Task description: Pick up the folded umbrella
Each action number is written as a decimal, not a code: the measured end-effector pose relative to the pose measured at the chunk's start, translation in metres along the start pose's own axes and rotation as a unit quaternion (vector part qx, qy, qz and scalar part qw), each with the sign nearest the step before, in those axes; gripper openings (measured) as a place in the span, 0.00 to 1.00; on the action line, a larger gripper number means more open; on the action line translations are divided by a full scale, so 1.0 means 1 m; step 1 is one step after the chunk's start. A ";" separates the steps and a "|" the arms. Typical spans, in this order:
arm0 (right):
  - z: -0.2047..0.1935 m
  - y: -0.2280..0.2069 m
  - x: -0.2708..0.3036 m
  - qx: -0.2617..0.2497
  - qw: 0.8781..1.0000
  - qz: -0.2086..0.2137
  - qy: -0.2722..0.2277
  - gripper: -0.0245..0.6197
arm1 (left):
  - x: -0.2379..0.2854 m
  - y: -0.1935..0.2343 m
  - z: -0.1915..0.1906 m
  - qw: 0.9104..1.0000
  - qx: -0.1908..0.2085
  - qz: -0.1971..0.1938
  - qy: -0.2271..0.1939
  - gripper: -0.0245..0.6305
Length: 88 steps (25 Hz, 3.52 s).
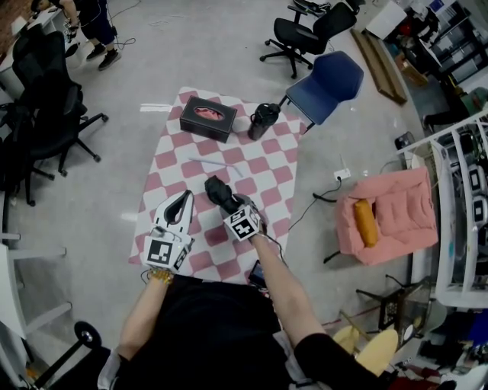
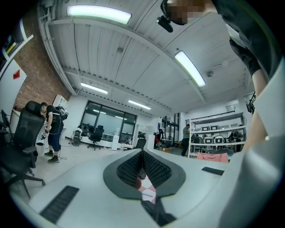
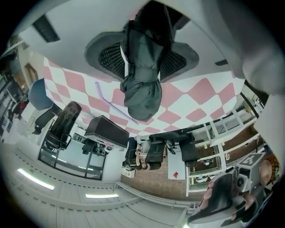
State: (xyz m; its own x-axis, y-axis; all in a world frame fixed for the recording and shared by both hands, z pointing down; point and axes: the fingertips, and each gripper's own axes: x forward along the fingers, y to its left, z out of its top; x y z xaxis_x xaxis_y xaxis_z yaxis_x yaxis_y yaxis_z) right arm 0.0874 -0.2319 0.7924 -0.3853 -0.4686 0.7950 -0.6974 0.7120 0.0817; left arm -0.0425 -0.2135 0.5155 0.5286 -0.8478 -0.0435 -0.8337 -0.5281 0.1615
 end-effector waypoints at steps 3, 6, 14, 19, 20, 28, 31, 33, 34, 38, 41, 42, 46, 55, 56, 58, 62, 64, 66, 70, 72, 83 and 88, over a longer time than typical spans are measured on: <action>-0.004 0.002 0.006 0.013 1.000 0.012 0.010 0.41 | 0.001 0.003 0.000 1.000 0.000 0.001 -0.002 0.06; -0.006 0.004 0.012 0.016 1.000 0.019 0.017 0.41 | 0.003 0.007 -0.001 1.000 -0.002 0.002 0.001 0.06; -0.015 0.012 0.025 0.038 0.998 0.040 0.036 0.44 | 0.006 0.013 -0.005 1.000 -0.005 0.000 0.003 0.06; -0.020 0.015 0.031 0.036 0.997 0.042 0.051 0.44 | 0.007 0.016 -0.005 1.000 -0.004 -0.001 0.005 0.06; -0.020 0.014 0.031 0.037 0.997 0.042 0.053 0.44 | 0.008 0.017 -0.005 1.000 -0.004 -0.001 0.005 0.06; -0.021 0.017 0.038 0.052 0.995 0.065 0.062 0.44 | 0.012 0.019 -0.013 1.000 -0.010 -0.001 0.010 0.06; -0.021 0.018 0.037 0.053 0.994 0.070 0.065 0.44 | 0.014 0.018 -0.015 1.000 -0.011 -0.001 0.012 0.06; -0.020 0.017 0.036 0.052 0.994 0.070 0.065 0.44 | 0.015 0.018 -0.014 1.000 -0.011 -0.002 0.012 0.06; -0.020 0.018 0.036 0.053 0.994 0.071 0.065 0.44 | 0.016 0.018 -0.014 1.000 -0.011 -0.003 0.012 0.06; -0.021 0.017 0.036 0.054 0.993 0.072 0.071 0.44 | 0.019 0.018 -0.014 1.000 -0.012 -0.006 0.011 0.06; -0.021 0.015 0.035 0.051 0.994 0.067 0.073 0.44 | 0.020 0.016 -0.014 1.000 -0.012 -0.009 0.012 0.06; -0.020 0.015 0.035 0.051 0.994 0.067 0.072 0.44 | 0.020 0.016 -0.014 1.000 -0.011 -0.009 0.012 0.06; -0.019 0.015 0.035 0.055 0.993 0.076 0.074 0.43 | 0.020 0.016 -0.013 1.000 -0.011 -0.010 0.010 0.06; -0.019 0.016 0.034 0.055 0.992 0.081 0.077 0.41 | 0.019 0.015 -0.012 1.000 -0.012 -0.011 0.007 0.06; -0.019 0.017 0.034 0.055 0.992 0.082 0.078 0.41 | 0.019 0.015 -0.012 1.000 -0.012 -0.012 0.007 0.06; -0.019 0.016 0.034 0.055 0.992 0.082 0.079 0.41 | 0.019 0.015 -0.012 1.000 -0.012 -0.012 0.007 0.06; -0.020 0.018 0.035 0.058 0.992 0.084 0.079 0.41 | 0.019 0.015 -0.013 1.000 -0.012 -0.014 0.007 0.06; -0.021 0.017 0.035 0.057 0.992 0.082 0.079 0.41 | 0.020 0.015 -0.013 1.000 -0.013 -0.014 0.008 0.06; -0.020 0.016 0.035 0.056 0.992 0.080 0.081 0.40 | 0.020 0.015 -0.013 1.000 -0.014 -0.014 0.008 0.06; -0.023 0.020 0.035 0.061 0.991 0.086 0.085 0.40 | 0.021 0.014 -0.015 1.000 -0.015 -0.015 0.009 0.06; -0.023 0.021 0.036 0.062 0.991 0.087 0.084 0.40 | 0.022 0.015 -0.016 1.000 -0.015 -0.015 0.010 0.06; -0.022 0.017 0.035 0.060 0.992 0.076 0.082 0.39 | 0.022 0.014 -0.014 1.000 -0.016 -0.018 0.012 0.06; -0.024 0.019 0.035 0.065 0.991 0.079 0.084 0.39 | 0.023 0.011 -0.016 1.000 -0.016 -0.021 0.013 0.06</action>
State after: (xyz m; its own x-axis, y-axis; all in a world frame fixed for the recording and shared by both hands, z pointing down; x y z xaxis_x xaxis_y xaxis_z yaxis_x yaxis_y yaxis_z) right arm 0.0755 -0.2225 0.8368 -0.3965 -0.2548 0.8820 -0.7124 0.6913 -0.1205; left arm -0.0374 -0.2377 0.5324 0.5674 -0.8231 -0.0250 -0.8052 -0.5609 0.1924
